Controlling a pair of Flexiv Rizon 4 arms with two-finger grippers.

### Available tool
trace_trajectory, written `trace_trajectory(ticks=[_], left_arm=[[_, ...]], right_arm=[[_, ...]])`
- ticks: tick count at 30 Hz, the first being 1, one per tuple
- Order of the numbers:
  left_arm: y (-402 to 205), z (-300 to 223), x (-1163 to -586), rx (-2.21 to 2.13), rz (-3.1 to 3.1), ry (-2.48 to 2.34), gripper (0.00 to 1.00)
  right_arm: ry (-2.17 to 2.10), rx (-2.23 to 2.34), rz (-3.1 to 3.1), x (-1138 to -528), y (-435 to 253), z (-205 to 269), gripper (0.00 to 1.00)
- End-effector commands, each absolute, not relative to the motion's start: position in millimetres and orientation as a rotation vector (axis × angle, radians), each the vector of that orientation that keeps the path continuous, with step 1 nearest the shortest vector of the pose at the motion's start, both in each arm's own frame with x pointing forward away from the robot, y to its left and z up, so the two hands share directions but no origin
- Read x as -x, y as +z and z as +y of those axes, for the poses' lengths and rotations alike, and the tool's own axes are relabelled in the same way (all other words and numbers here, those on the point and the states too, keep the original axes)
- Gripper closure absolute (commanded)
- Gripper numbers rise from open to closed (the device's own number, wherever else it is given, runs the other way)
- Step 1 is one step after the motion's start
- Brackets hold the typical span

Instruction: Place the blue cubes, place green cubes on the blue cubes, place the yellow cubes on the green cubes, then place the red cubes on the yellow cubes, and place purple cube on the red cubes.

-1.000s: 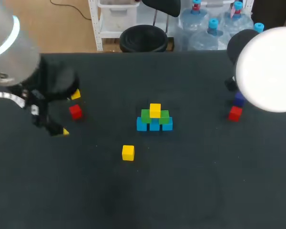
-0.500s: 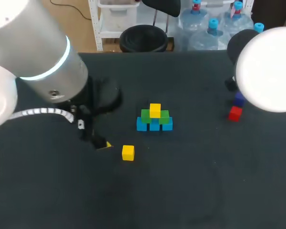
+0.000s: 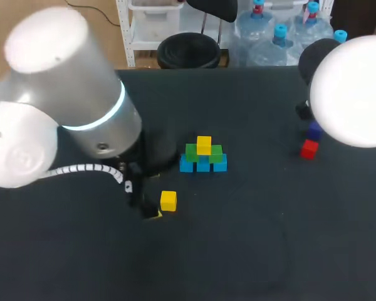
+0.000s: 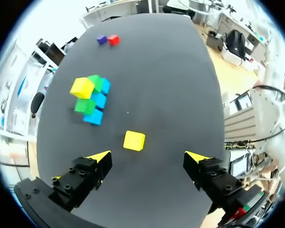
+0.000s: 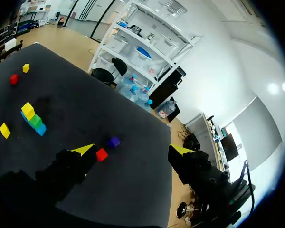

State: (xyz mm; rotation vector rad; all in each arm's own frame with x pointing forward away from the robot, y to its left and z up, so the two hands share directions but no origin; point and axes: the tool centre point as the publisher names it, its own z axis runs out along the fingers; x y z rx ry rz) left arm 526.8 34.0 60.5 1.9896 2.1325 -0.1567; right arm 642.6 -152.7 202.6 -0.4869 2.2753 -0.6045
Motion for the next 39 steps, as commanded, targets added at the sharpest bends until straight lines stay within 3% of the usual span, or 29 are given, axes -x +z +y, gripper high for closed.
trace_trajectory(ticks=[1, 23, 27, 29, 32, 35, 39], left_arm=[[40, 24, -538, -2.036, 2.144, -0.132, 0.0], [2, 12, -558, -2.157, 2.123, -0.121, 0.01], [-1, 12, -559, -2.163, 2.126, -0.113, 0.23], [-1, 12, -561, -2.162, 2.129, -0.107, 0.55], [-2, 12, -562, -2.166, 2.133, -0.097, 0.71], [-4, 12, -562, -2.178, 2.139, -0.086, 1.0], [-2, 15, -562, -2.192, 2.136, -0.065, 1.0]], right_arm=[[-0.601, 0.487, 2.272, -642, 202, -154, 0.0], [-0.601, 0.487, 2.272, -642, 202, -154, 0.0], [-0.601, 0.487, 2.272, -642, 202, -154, 0.0], [-0.601, 0.487, 2.272, -642, 202, -154, 0.0], [-0.601, 0.487, 2.272, -642, 202, -154, 0.0], [-0.601, 0.487, 2.272, -642, 202, -154, 0.0], [-0.601, 0.487, 2.272, -642, 202, -154, 0.0]])
